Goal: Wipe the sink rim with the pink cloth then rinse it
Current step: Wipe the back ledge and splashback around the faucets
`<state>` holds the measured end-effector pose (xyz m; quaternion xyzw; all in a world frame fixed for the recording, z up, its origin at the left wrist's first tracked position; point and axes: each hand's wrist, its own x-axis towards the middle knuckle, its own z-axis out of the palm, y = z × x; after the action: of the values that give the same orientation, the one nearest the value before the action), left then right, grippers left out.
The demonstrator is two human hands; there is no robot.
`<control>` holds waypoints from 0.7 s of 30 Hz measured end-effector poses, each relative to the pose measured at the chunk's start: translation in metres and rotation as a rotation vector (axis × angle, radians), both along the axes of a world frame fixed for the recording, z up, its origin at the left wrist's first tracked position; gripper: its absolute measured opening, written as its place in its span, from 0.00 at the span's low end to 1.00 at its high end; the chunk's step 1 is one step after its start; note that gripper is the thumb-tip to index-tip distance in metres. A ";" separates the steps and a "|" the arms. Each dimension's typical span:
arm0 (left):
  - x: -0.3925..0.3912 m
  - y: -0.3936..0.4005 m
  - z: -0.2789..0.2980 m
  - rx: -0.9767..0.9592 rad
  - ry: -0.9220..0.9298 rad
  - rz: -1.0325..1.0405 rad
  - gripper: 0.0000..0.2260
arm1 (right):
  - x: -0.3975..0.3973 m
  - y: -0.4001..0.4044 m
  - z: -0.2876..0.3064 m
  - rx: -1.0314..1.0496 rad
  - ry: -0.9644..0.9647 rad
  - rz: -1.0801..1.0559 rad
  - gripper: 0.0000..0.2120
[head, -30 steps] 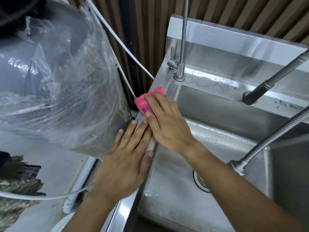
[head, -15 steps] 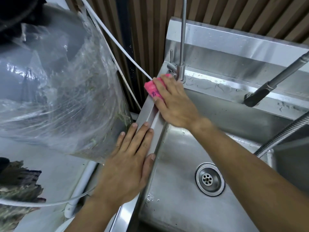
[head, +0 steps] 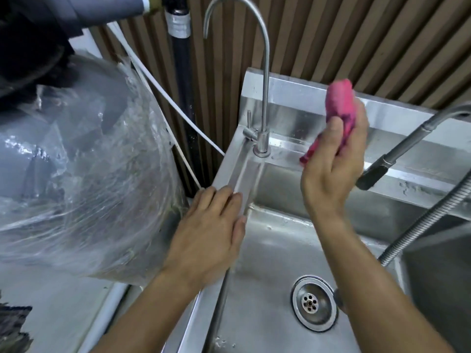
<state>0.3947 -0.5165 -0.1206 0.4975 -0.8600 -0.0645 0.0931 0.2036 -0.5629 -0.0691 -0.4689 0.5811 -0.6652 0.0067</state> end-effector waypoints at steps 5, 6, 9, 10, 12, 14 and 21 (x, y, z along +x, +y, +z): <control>-0.017 -0.031 -0.008 0.045 -0.049 -0.025 0.31 | -0.047 -0.101 -0.018 0.331 1.113 -0.048 0.27; -0.018 -0.031 -0.010 0.048 -0.071 -0.025 0.32 | -0.053 -0.104 -0.028 0.332 1.207 -0.061 0.27; -0.017 -0.031 -0.010 0.049 -0.057 -0.028 0.32 | -0.075 -0.082 -0.050 0.300 1.364 -0.026 0.27; -0.018 -0.031 -0.009 0.056 -0.046 -0.032 0.32 | -0.084 -0.076 -0.052 0.296 1.416 -0.021 0.28; -0.018 -0.032 -0.009 0.061 -0.026 -0.029 0.32 | -0.093 -0.085 -0.040 0.274 1.520 -0.014 0.28; -0.017 -0.034 -0.009 0.058 -0.004 -0.029 0.32 | -0.077 -0.119 -0.015 0.221 1.622 0.036 0.27; -0.013 -0.034 -0.010 0.037 -0.002 -0.046 0.30 | -0.090 -0.135 0.008 0.252 1.883 0.168 0.30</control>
<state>0.3818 -0.5503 -0.1309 0.4791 -0.8701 -0.0820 0.0815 0.1135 -0.6983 -0.0612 -0.8480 0.3797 0.0556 -0.3656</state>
